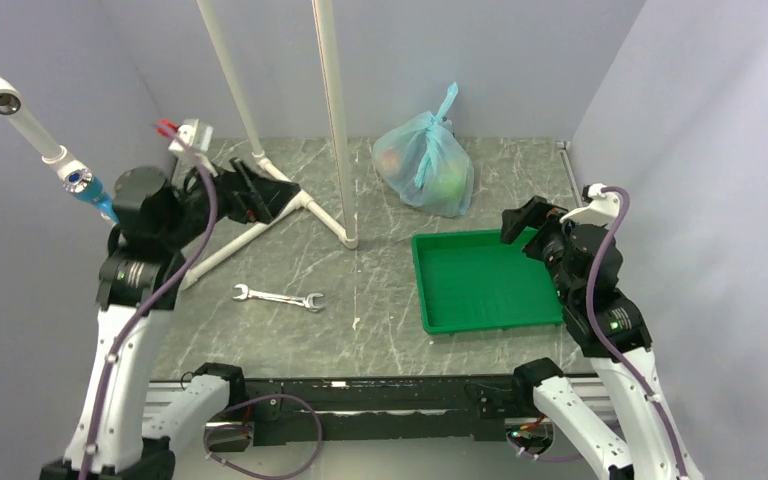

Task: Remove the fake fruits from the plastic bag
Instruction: Untie the plastic bag at the center of the board.

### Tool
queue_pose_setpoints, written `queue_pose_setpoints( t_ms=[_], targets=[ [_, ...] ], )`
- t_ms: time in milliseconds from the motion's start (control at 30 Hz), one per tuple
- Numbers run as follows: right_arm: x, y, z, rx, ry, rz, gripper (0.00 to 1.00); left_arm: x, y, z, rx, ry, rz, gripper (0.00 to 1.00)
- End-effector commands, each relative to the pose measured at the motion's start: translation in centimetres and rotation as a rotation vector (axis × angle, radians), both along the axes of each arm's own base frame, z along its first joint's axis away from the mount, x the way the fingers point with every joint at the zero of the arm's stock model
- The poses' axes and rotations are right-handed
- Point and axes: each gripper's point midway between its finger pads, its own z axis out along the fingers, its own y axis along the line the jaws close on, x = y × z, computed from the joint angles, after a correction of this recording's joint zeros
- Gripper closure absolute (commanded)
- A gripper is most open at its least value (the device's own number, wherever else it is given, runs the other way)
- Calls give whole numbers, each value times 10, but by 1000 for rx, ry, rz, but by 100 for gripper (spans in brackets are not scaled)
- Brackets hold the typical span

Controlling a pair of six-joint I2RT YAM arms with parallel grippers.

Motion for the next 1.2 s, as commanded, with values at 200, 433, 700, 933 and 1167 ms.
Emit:
queue_pose_setpoints(
  t_ms=[200, 433, 700, 933, 1167],
  targets=[
    [19, 17, -23, 42, 57, 37, 0, 34, -19, 17, -2, -75, -20, 1],
    [60, 50, -47, 135, 58, 110, 0, 71, -7, -12, 128, -25, 72, 1],
    [142, 68, -85, 40, 116, 99, 0, 91, 15, -69, 280, -24, 189, 1],
    [233, 68, -83, -70, 83, 81, 0, 100, 12, -103, 361, -17, 193, 1],
    [313, 81, -102, -104, 112, 146, 5, 136, -2, -111, 288, 136, 202, 1]
  ],
)
